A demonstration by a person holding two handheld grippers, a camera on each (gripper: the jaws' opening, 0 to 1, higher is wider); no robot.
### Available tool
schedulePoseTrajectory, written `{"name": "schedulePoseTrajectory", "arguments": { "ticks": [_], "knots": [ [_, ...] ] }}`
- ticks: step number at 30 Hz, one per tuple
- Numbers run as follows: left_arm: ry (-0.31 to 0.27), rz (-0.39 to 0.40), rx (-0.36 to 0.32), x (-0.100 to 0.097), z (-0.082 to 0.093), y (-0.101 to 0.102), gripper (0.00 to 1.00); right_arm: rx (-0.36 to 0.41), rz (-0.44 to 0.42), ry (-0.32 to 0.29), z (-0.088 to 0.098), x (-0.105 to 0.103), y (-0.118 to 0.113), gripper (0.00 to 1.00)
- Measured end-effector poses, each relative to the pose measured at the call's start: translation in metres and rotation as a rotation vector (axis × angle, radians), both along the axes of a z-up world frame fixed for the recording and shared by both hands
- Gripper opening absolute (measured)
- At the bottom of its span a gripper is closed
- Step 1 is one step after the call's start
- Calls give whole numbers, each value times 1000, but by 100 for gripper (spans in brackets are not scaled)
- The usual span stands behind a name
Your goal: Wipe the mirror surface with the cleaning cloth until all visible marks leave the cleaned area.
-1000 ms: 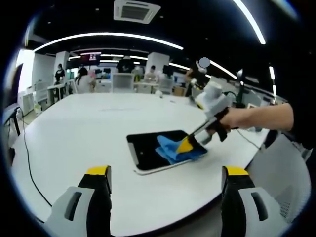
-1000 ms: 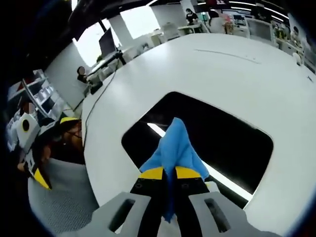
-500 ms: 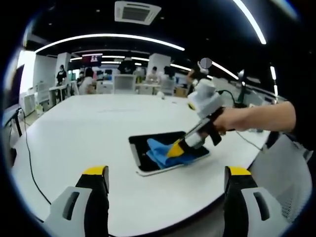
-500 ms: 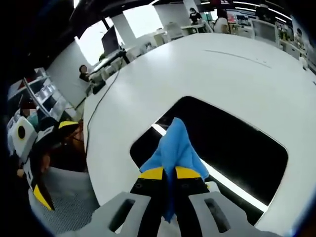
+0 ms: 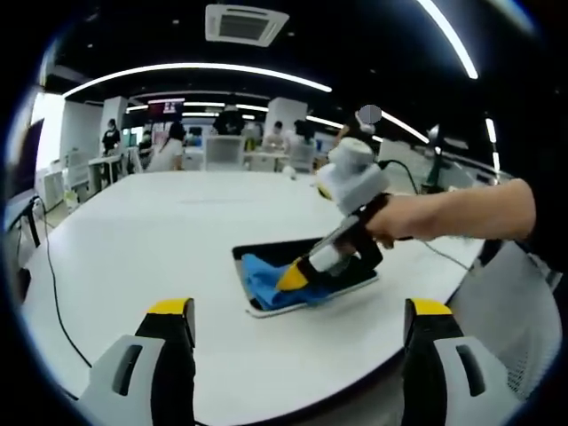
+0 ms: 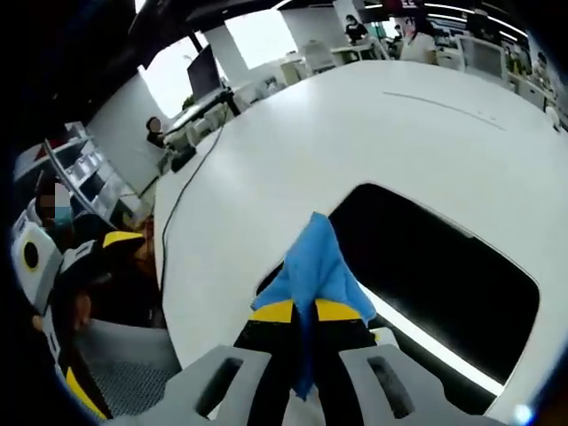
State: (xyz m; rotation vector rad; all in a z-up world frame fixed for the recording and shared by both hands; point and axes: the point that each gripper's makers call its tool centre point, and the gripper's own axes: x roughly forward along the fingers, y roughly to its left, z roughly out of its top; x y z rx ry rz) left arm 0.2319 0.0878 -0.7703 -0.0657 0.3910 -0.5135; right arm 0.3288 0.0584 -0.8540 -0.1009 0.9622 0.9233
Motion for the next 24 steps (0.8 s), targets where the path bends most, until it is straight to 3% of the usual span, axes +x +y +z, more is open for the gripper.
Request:
{"name": "schedulePoseTrajectory", "arguments": {
  "ticks": [7,24],
  "knots": [
    [-9,0,0,0,2,0,98,4,10,-7,1,-4,14,1],
    [-9,-12,-8,-1,2,-2,98,9,13,-28,1,-2,14,1]
  ]
}}
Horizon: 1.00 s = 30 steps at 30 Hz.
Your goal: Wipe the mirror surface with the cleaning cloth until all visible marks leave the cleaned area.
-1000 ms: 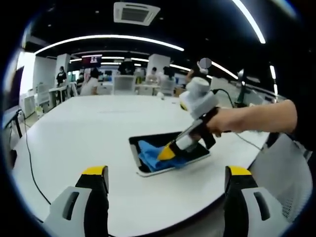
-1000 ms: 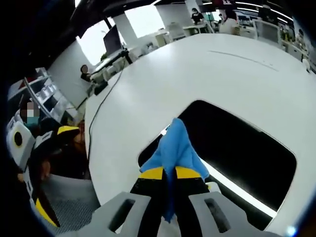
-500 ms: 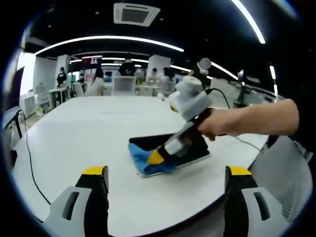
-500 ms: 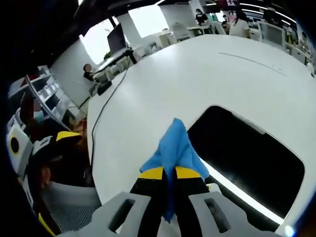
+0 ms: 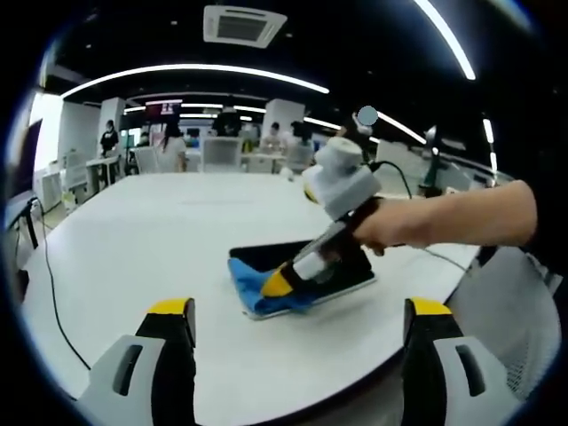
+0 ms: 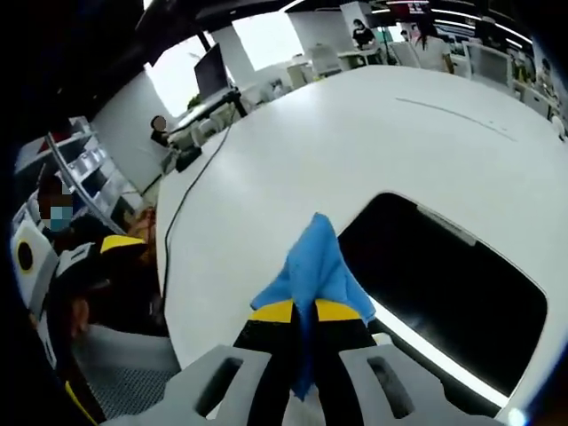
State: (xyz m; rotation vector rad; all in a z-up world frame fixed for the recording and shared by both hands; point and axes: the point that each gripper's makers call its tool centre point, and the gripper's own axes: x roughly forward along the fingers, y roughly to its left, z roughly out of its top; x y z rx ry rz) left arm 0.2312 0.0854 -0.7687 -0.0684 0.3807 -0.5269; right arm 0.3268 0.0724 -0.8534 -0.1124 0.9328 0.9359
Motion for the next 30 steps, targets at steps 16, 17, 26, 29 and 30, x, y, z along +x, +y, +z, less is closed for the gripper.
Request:
{"name": "schedulePoseTrajectory", "arguments": {
  "ticks": [16,17,26,29,30],
  "knots": [
    [6,-2,1,-1,-1,0,98,-91,82,-114,0,-2,2,1],
    [6,-1,2,-1,-1,0,98,-91,87,-111,0,-1,3,1],
    [4,-5,-1,-1,-1,0,98,-80,88,-115,0,2,2,1],
    [2,-7,-3,-1,0,0,98,-81,90,-121,0,3,2,1],
    [-2,-6,-4,-1,0,0,98,-82,93,-119,0,5,2,1]
  ]
}}
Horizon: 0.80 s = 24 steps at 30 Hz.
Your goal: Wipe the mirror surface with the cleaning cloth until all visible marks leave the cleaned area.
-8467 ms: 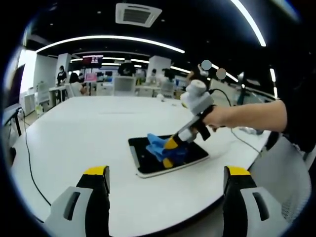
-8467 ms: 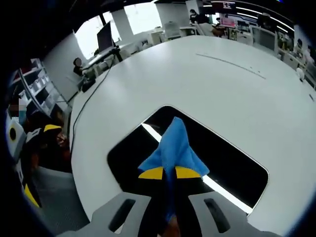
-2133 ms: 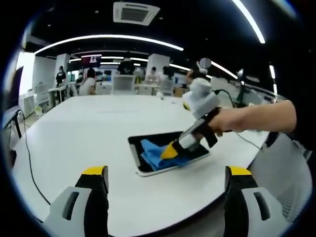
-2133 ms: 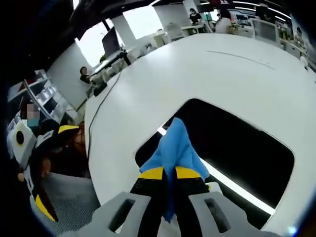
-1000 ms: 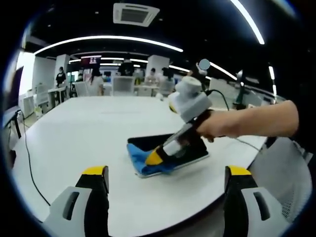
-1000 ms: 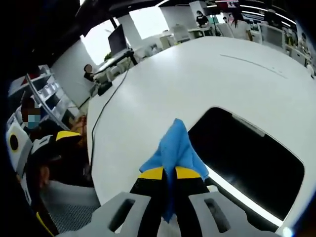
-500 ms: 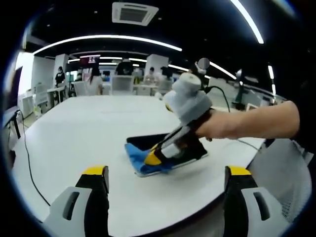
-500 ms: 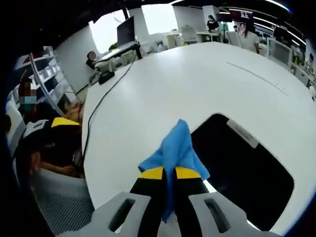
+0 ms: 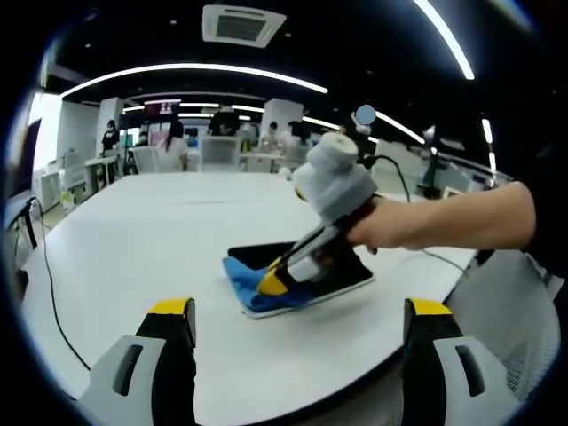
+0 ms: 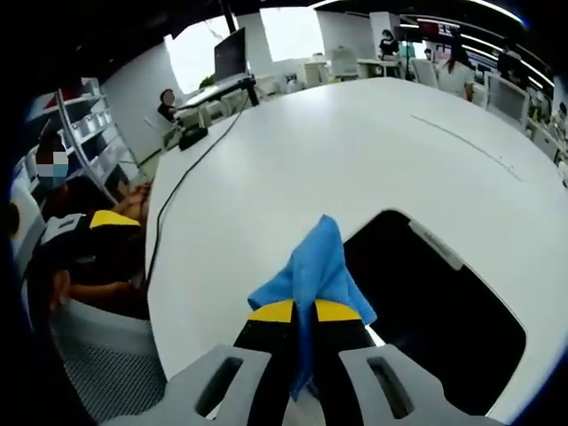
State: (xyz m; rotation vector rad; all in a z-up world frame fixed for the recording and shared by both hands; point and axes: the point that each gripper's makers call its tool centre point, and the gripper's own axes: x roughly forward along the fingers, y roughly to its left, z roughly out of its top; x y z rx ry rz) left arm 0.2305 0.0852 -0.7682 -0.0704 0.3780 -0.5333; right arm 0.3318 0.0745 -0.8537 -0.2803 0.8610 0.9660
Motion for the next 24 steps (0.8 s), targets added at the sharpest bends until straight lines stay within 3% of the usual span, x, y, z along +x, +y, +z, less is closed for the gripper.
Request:
{"name": "schedulePoseTrajectory", "arguments": {
  "ticks": [12,24],
  "knots": [
    [-7,3,-8,0,1,0,98,-12,-32,-4,-2,19,0,1],
    [21,-3,2,0,-5,0,97,-27,-79,5,1,33,-1,1]
  ]
}}
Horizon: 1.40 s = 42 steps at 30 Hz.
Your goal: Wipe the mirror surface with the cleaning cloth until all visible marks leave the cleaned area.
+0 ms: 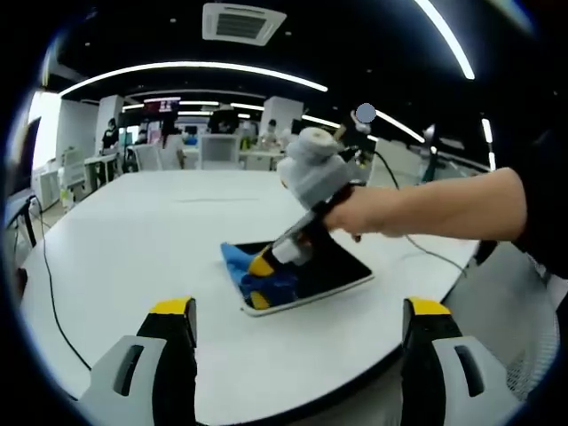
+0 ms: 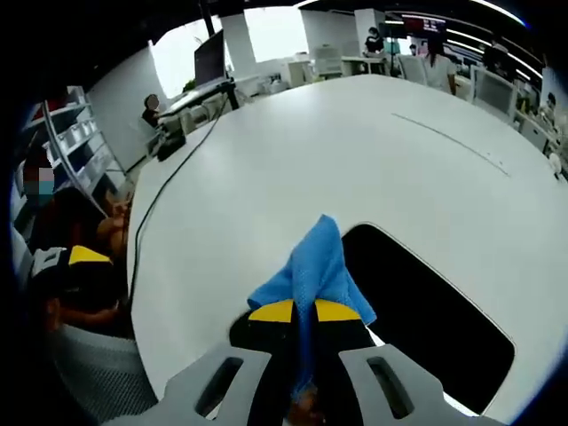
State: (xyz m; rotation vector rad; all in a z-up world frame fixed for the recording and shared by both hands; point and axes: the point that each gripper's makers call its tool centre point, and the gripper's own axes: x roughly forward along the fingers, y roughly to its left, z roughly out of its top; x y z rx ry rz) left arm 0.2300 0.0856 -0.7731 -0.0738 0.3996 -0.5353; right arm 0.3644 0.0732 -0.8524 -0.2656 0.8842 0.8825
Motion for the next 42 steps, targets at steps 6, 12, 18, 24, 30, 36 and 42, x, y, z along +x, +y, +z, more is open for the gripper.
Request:
{"name": "schedulePoseTrajectory", "arguments": {
  "ticks": [6,12,18,24,30,36,42],
  "knots": [
    [-13,2,-7,2,2,0,97,-21,-3,2,2,7,-1,1],
    [-13,-8,-8,1,2,-1,97,-17,-20,-4,0,26,0,1],
    [-1,11,-6,0,0,2,96,-29,-17,-9,0,36,2,1],
    [2,9,-5,-1,-1,2,96,-37,-20,-14,0,40,2,1],
    [0,10,-8,-1,-1,1,96,-30,-32,-19,-3,52,1,1],
    [3,11,-9,-1,-1,1,96,-38,-31,-17,-4,60,2,1],
    [3,20,-11,-1,-1,3,96,-17,-59,2,-3,62,1,1]
  ]
}}
